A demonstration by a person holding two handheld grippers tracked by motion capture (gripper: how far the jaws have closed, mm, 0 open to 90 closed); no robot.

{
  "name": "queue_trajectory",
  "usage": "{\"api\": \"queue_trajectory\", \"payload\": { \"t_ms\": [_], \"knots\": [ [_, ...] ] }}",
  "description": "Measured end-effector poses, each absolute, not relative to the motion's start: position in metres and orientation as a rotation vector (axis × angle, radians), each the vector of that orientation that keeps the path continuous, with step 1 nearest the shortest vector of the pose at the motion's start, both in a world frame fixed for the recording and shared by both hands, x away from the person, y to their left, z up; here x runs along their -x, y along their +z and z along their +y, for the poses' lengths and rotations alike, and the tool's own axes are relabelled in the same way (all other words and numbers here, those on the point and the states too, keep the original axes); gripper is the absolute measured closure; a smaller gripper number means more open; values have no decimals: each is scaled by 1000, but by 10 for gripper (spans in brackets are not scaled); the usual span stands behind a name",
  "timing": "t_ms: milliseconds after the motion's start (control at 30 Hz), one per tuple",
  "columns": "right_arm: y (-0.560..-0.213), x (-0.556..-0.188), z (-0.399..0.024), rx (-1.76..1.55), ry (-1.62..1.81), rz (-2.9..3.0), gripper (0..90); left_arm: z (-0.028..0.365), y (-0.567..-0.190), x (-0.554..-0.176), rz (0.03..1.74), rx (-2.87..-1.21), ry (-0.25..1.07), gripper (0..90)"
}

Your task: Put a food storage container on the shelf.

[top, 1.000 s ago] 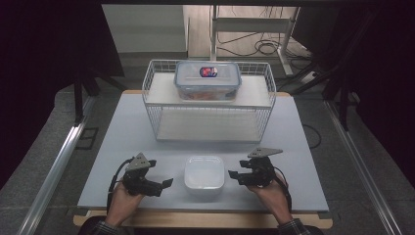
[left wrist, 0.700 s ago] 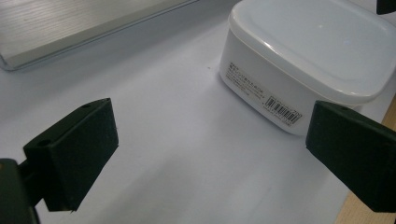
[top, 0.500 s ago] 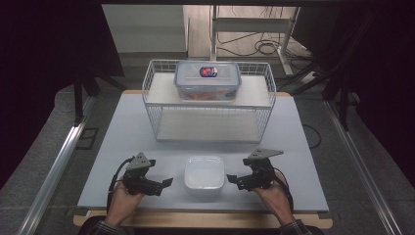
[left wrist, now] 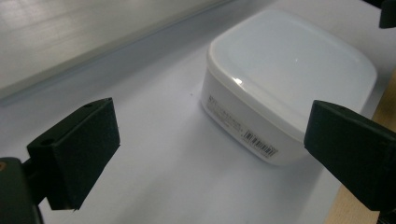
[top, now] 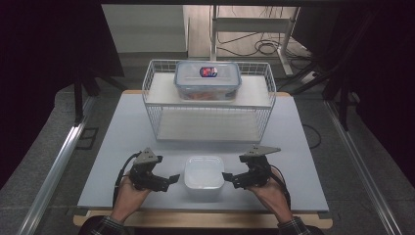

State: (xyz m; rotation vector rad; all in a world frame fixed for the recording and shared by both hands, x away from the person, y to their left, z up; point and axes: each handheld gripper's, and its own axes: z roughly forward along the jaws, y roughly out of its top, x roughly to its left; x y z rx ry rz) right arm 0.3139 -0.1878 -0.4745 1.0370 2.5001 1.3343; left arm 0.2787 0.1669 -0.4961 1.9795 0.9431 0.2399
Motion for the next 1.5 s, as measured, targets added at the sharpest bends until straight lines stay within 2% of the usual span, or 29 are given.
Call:
{"api": "queue_trajectory", "payload": {
  "t_ms": [167,367,833,900,1033,1167,1267,1500],
  "knots": [
    [-467,-320,-183,-1102,1390,2505,53,158,-485,-288,936,-1945,212,73],
    [-472,-316,-178,-1109,1348,2527,150,142,-488,-294,907,-1984,207,108],
    [-490,-325,-164,-1170,1303,2639,276,127,-511,-307,924,-1983,1,147],
    [-491,-324,-163,-1196,1319,2655,334,126,-512,-306,909,-1980,-50,181],
    [-488,-321,-163,-1224,1307,2676,383,124,-509,-300,940,-1990,-62,207],
    [-486,-317,-169,-1318,1317,2678,486,129,-508,-295,989,-1959,-104,314],
    [-484,-314,-173,-1372,1318,2658,555,128,-500,-287,1011,-1969,-49,431],
    [-476,-308,-178,-1408,1342,2594,680,135,-496,-282,1062,-1882,-46,646]
  ]
}}
